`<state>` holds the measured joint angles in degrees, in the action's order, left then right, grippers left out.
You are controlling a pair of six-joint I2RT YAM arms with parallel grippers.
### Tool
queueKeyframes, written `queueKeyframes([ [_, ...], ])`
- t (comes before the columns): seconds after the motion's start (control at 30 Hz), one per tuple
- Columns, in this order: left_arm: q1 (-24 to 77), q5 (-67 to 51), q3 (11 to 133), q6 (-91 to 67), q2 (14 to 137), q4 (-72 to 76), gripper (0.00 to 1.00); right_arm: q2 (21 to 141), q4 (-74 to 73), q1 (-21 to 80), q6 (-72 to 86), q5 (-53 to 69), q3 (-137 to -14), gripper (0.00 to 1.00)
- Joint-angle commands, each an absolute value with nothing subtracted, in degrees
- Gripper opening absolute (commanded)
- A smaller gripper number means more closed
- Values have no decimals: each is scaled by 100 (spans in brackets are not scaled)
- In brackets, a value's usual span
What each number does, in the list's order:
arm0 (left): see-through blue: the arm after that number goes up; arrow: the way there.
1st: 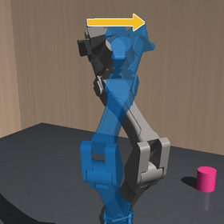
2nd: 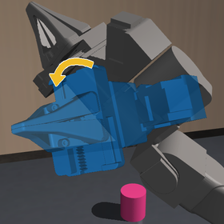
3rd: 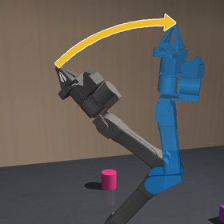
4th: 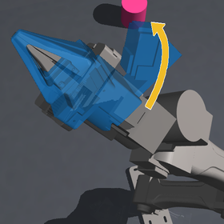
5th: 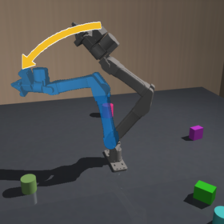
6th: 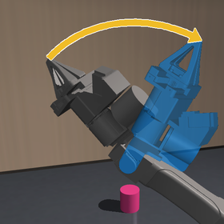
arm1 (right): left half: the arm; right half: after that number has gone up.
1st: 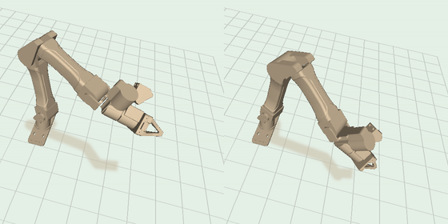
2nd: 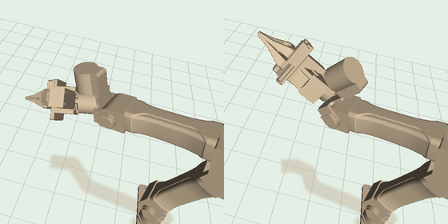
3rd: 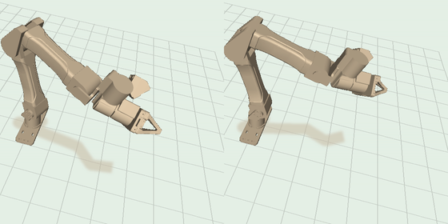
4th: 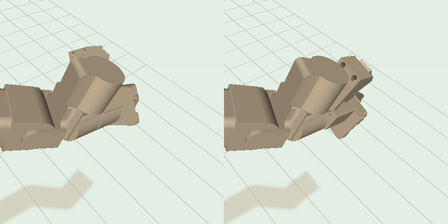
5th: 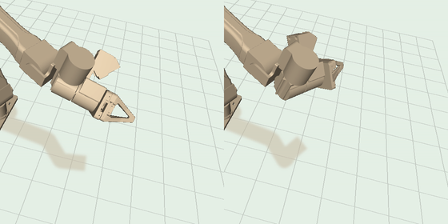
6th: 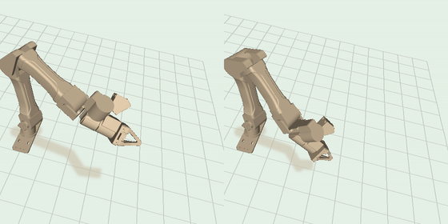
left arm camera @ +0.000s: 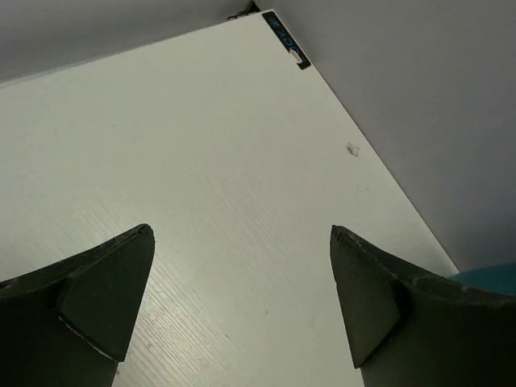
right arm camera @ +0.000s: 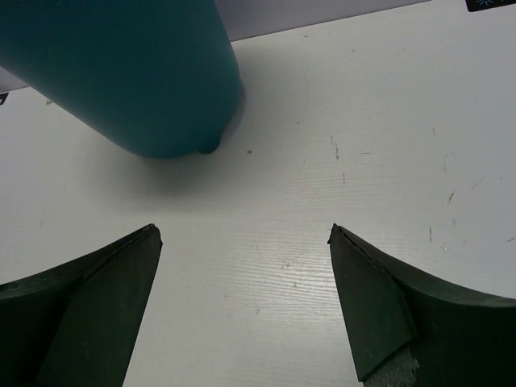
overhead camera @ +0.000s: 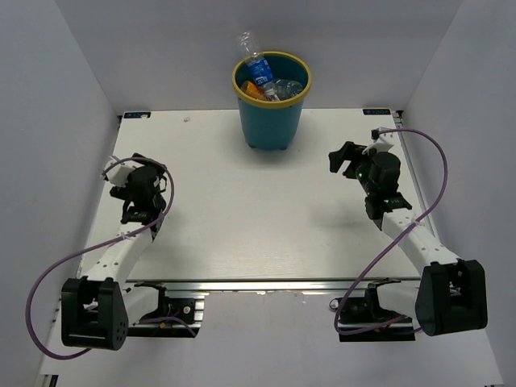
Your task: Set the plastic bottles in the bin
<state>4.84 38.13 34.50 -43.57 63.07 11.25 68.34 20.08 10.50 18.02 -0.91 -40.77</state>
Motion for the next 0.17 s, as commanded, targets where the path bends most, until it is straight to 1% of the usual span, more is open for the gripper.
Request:
queueKeyframes([
  [0.0,475,4227,3638,-4484,6117,809,98,6627,2548,1028,1986,-316,-3833,89],
  [0.13,475,4429,3770,-4324,6021,300,98,6452,2751,1020,1960,-544,-3639,89],
])
